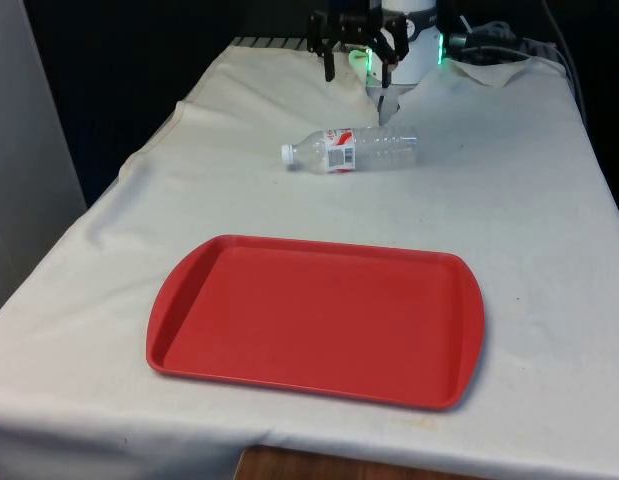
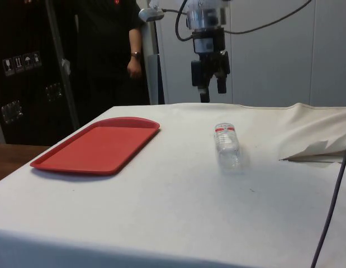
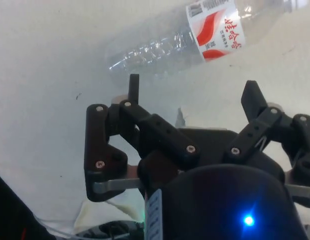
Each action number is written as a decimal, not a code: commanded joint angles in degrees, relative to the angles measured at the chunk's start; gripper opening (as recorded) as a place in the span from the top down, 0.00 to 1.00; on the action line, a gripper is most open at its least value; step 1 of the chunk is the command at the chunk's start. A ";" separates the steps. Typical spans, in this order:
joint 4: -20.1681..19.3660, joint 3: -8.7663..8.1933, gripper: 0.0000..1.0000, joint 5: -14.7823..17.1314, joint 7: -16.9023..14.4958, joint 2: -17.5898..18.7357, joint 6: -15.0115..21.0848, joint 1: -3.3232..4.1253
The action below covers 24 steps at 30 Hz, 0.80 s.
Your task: Place the bottle upright on the tray.
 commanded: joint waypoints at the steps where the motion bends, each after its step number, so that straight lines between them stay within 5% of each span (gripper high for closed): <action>1: -0.11 0.00 0.00 0.00 0.40 0.23 0.40 0.00; 9: -0.80 -0.06 0.00 0.63 4.24 2.41 3.72 0.00; 24: -0.80 0.00 0.00 0.80 10.26 3.84 4.18 0.06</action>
